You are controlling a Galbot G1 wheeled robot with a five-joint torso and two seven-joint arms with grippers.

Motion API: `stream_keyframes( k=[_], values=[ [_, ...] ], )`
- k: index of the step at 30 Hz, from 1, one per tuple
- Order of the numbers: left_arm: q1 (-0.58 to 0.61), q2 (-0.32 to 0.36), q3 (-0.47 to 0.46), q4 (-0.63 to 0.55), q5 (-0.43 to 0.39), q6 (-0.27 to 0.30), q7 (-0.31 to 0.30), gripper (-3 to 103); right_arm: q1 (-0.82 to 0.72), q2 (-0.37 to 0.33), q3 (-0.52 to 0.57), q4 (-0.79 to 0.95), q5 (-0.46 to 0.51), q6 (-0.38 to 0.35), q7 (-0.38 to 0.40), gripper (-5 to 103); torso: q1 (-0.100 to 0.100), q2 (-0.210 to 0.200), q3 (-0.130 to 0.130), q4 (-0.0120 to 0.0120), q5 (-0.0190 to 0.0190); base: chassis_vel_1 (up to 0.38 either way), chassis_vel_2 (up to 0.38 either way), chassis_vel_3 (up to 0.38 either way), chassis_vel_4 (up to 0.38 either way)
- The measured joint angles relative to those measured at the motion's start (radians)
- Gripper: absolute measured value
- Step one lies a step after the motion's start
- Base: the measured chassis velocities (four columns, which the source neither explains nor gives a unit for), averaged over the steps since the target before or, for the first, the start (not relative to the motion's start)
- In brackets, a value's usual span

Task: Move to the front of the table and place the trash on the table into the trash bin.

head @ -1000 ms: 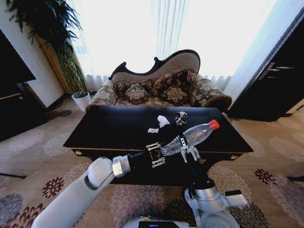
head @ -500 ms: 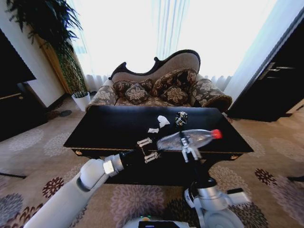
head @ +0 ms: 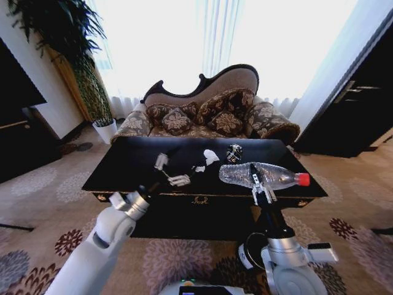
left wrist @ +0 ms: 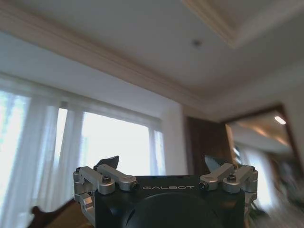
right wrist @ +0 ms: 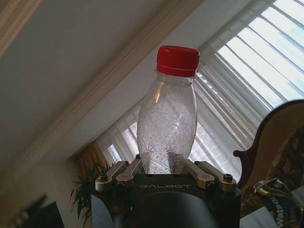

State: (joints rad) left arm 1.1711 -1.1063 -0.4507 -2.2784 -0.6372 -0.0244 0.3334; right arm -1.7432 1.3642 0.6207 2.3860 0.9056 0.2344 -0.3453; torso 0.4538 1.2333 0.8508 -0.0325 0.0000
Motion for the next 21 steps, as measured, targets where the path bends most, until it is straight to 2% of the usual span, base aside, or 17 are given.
stream_keyframes(
  k=[1, 2, 5, 6, 9, 10, 14, 15, 18, 21],
  values=[
    [0.001, -0.015, -0.048, -0.005, -0.059, 0.019, -0.025, 100, 0.006, -0.008, 0.024, -0.033, -0.02, 0.022, -0.061, 22, 0.0, 0.0, 0.0, -0.0002, -0.0002, 0.0, 0.0, 0.0, 0.0],
    [0.001, -0.015, -0.048, -0.005, -0.059, 0.019, -0.025, 100, 0.006, -0.008, 0.024, -0.033, -0.02, 0.022, -0.061, 22, 0.0, 0.0, 0.0, -0.0002, -0.0002, 0.0, 0.0, 0.0, 0.0],
    [0.009, -0.035, -0.143, -0.015, -0.162, 0.044, -0.083, 100, 0.014, -0.026, 0.06, -0.089, -0.034, 0.075, -0.219, 22, 0.0, 0.0, 0.0, 0.0003, -0.0001, 0.0, 0.0, 0.0, 0.0],
    [0.009, -0.035, -0.143, -0.015, -0.162, 0.044, -0.083, 100, 0.014, -0.026, 0.06, -0.089, -0.034, 0.075, -0.219, 22, 0.0, 0.0, 0.0, 0.0003, -0.0001, 0.0, 0.0, 0.0, 0.0],
    [-0.011, -0.043, -0.209, -0.003, -0.248, 0.064, -0.174, 100, -0.015, -0.04, 0.105, -0.12, 0.018, 0.138, -0.418, 22, 0.0, 0.0, 0.0, -0.0001, -0.0004, 0.0, 0.0, 0.0, 0.0],
    [-0.011, -0.043, -0.209, -0.003, -0.248, 0.064, -0.174, 100, -0.015, -0.04, 0.105, -0.12, 0.018, 0.138, -0.418, 22, 0.0, 0.0, 0.0, -0.0001, -0.0004, 0.0, 0.0, 0.0, 0.0],
    [-0.035, -0.052, -0.252, 0.014, -0.293, 0.079, -0.233, 100, -0.021, -0.044, 0.144, -0.178, 0.002, 0.175, -0.621, 22, 0.0, 0.0, 0.0, -0.0001, -0.0002, 0.0, 0.0, 0.0, 0.0],
    [-0.035, -0.052, -0.252, 0.014, -0.293, 0.079, -0.233, 100, -0.021, -0.044, 0.144, -0.178, 0.002, 0.175, -0.621, 22, 0.0, 0.0, 0.0, -0.0001, -0.0002, 0.0, 0.0, 0.0, 0.0],
    [-0.037, -0.051, -0.292, 0.022, -0.315, 0.081, -0.241, 100, -0.019, -0.046, 0.145, -0.247, -0.036, 0.207, -0.688, 22, 0.0, 0.0, 0.0, -0.0001, -0.0002, 0.0, 0.0, 0.0, 0.0],
    [-0.037, -0.042, -0.328, 0.028, -0.342, 0.082, -0.245, 100, 0.001, -0.048, 0.129, -0.351, -0.086, 0.239, -0.687, 22, 0.0, 0.0, 0.0, 0.0, -0.0002, 0.0, 0.0, 0.0, 0.0]
  ],
)
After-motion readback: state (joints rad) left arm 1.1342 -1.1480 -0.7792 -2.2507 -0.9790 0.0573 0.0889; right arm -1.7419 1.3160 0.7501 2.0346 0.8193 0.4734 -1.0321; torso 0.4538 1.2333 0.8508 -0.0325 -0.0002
